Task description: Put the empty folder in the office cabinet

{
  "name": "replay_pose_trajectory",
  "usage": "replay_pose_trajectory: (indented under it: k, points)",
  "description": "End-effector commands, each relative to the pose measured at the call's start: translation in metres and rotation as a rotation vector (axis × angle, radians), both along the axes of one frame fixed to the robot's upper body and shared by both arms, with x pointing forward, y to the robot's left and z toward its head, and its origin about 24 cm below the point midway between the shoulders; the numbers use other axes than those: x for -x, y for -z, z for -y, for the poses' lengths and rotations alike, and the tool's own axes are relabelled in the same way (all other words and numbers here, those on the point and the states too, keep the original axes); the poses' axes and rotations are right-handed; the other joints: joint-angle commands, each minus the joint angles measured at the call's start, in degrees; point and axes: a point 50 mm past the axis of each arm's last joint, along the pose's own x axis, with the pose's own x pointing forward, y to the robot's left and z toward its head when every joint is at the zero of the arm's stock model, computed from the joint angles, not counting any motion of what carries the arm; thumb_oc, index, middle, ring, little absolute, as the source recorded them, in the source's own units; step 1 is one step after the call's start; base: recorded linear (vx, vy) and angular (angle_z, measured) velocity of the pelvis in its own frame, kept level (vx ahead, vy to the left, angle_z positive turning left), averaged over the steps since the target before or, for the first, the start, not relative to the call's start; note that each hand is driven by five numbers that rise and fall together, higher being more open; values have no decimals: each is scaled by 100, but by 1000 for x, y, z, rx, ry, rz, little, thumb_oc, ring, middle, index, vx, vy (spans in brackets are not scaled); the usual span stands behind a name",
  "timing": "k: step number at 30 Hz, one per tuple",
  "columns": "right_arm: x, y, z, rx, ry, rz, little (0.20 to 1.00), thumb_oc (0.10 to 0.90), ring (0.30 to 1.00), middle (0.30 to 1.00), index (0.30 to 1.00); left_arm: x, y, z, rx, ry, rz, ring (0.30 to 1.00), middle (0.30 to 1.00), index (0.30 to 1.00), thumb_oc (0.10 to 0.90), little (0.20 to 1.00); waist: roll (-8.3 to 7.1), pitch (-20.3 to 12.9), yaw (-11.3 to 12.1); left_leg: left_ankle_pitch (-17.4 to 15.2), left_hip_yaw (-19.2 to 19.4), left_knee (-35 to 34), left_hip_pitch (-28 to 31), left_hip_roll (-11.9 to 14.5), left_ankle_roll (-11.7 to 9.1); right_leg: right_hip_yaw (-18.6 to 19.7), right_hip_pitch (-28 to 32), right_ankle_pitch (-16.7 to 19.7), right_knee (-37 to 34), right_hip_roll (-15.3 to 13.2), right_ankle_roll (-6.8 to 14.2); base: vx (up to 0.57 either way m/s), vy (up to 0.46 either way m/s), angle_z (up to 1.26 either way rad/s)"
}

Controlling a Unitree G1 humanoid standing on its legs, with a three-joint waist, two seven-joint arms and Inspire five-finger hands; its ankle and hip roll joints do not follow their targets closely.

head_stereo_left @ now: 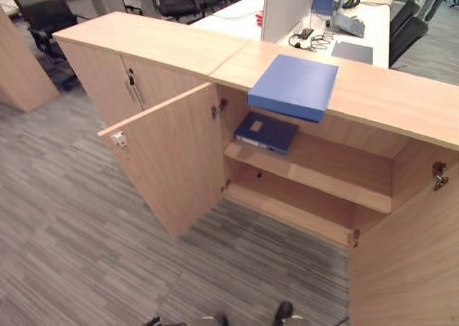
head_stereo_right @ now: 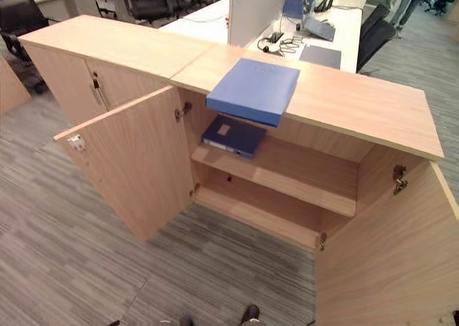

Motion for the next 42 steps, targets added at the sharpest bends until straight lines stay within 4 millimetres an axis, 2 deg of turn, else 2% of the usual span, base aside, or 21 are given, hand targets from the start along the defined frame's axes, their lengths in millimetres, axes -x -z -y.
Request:
replay_pose_trajectory:
  k: [1, 2, 5, 9, 10, 11, 12, 14, 15, 16, 17, 18, 20, 21, 22, 25, 26, 31, 37, 40, 42]
  points:
    - [-50, -7, 8, 37, 11, 140, 900, 800, 900, 900, 900, -53, -13, -9, -45, 58, 157, 900, 900, 900, 800, 900, 76, 203, 57, 551, -10, -1306, 1244, 478, -389, -32, -35, 95, -391, 364, -27, 140, -137, 19]
    - [-50, -7, 8, 37, 11, 140, 900, 800, 900, 900, 900, -53, -13, -9, -45, 58, 157, 900, 900, 900, 800, 900, 78, 201, 56, 552, -12, -1306, 1240, 482, -394, -35, -38, 90, -389, 367, -30, 216, -212, 15]
    - [-58, -9, 12, 51, 9, 168, 900, 800, 900, 900, 900, -64, -15, -5, -47, 132, 179, 900, 900, 900, 800, 900, 143, 226, 61, 976, -46, -933, 1117, 763, -558, -2, -57, -206, -221, 593, -226, 212, -209, 10]
    - [-58, -8, 9, 45, -35, 161, 900, 800, 900, 900, 900, -65, -16, -4, -39, 144, 198, 900, 900, 900, 800, 900, 111, 313, 176, 1669, -177, 413, 686, 1082, -565, 100, 243, -527, -264, 933, -580, 151, -198, 3]
    - [-58, -8, 9, 45, -35, 161, 900, 800, 900, 900, 900, -65, -16, -4, -39, 144, 198, 900, 900, 900, 800, 900, 112, 312, 175, 1667, -179, 417, 682, 1083, -566, 98, 243, -527, -265, 934, -581, 162, -270, -13]
    - [-55, -7, 7, 41, -53, 149, 900, 800, 900, 900, 900, -67, -18, -6, -33, 103, 225, 900, 900, 900, 800, 900, -17, 424, 290, 1928, -317, 1504, 261, 1182, -416, 176, 498, -644, -363, 1073, -770, 147, -247, -25]
    - [-55, -7, 6, 40, -66, 147, 900, 800, 900, 900, 900, -71, -19, -6, -33, 101, 246, 900, 900, 900, 800, 900, -79, 503, 377, 2031, -395, 2022, 60, 1170, -330, 215, 636, -676, -419, 1116, -839, 194, -289, -27]
    - [-58, -8, 7, 45, -80, 152, 900, 800, 900, 900, 900, -76, -22, -5, -35, 105, 276, 900, 900, 900, 800, 900, -95, 534, 438, 1952, -442, 2336, -69, 1137, -244, 263, 729, -687, -471, 1167, -876, 86, -95, -40]
    - [-63, -9, 10, 58, -100, 161, 900, 800, 900, 900, 900, -85, -27, -4, -44, 112, 325, 900, 900, 900, 800, 900, -148, 635, 552, 1762, -662, 2750, -687, 888, -120, 394, 851, -692, -527, 1105, -877, 70, -16, -49]
    - [-65, -10, 10, 59, -106, 169, 900, 800, 900, 900, 900, -92, -31, -5, -54, 121, 363, 900, 900, 900, 800, 900, -161, 645, 583, 1570, -734, 2720, -973, 735, -89, 445, 898, -701, -561, 1079, -856, 72, -14, -30]
    - [-65, -10, 10, 59, -106, 168, 900, 800, 900, 900, 900, -92, -31, -5, -54, 121, 362, 900, 900, 900, 800, 900, -159, 637, 578, 1559, -738, 2733, -986, 736, -84, 442, 892, -703, -559, 1080, -854, 117, 85, -13]
    - [-68, -11, 11, 61, -127, 180, 900, 800, 900, 900, 900, -108, -43, -5, -69, 151, 451, 900, 900, 900, 800, 900, -191, 660, 662, 1291, -768, 2288, -1332, 473, -103, 578, 1016, -682, -636, 1021, -781, 87, 73, -7]
    - [-70, -11, 11, 62, -137, 184, 900, 800, 900, 900, 900, -114, -49, -5, -73, 173, 489, 900, 900, 900, 800, 900, -215, 668, 712, 1223, -765, 1942, -1426, 339, -102, 637, 1068, -664, -689, 976, -729, 149, 122, -12]
    - [-72, -12, 11, 67, -154, 191, 900, 800, 900, 900, 900, -125, -60, -6, -93, 210, 556, 900, 900, 900, 800, 900, -219, 666, 787, 1458, -829, 709, -1594, 138, -203, 682, 1190, -680, -750, 943, -654, 164, 132, -21]
    - [-72, -12, 11, 67, -154, 191, 900, 800, 900, 900, 900, -125, -60, -6, -93, 210, 556, 900, 900, 900, 800, 900, -221, 669, 788, 1463, -827, 700, -1587, 136, -203, 683, 1193, -680, -750, 941, -654, 200, 144, -29]
    - [-75, -13, 10, 74, -179, 199, 900, 800, 900, 900, 900, -137, -72, -5, -121, 264, 615, 900, 900, 900, 800, 900, -92, 672, 900, 2299, -1032, -719, -1729, -35, -322, 746, 1393, -711, -755, 1037, -620, 209, 164, -7]
    - [-73, -12, 8, 63, -190, 198, 900, 800, 900, 900, 900, -138, -74, -6, -138, 278, 623, 900, 900, 900, 800, 900, -45, 596, 911, 2318, -1177, -1132, -1606, -97, -341, 884, 1488, -790, -711, 1056, -565, 199, 182, -12]
    - [-62, -9, 4, 50, -171, 170, 900, 800, 900, 900, 900, -136, -74, -3, -150, 329, 614, 900, 900, 900, 800, 900, -47, 248, 787, 2240, -1093, -1402, -1204, -267, -205, 967, 1587, -823, -736, 856, -379, 308, 223, -37]
    - [-52, -5, -5, 22, -173, 124, 900, 800, 900, 900, 900, -136, -81, -10, -171, 273, 648, 900, 900, 900, 800, 900, -109, -58, 721, 1757, -834, -1452, -746, -736, 141, 1066, 1532, -722, -418, 327, -60, 261, 256, -18]
    - [-57, -5, -8, 17, -195, 137, 900, 800, 900, 900, 900, -145, -92, -7, -144, 264, 716, 900, 900, 900, 800, 900, -81, -94, 674, 1538, -777, -1452, -554, -947, 320, 1027, 1470, -538, -95, 56, 82, 183, 244, 1]
    - [-60, -6, -10, 9, -230, 142, 900, 800, 900, 900, 900, -153, -107, -9, -176, 312, 764, 900, 900, 900, 800, 900, -64, -48, 673, 1351, -752, -1452, -353, -1129, 476, 959, 1268, -315, 665, -262, 151, 195, 308, 0]
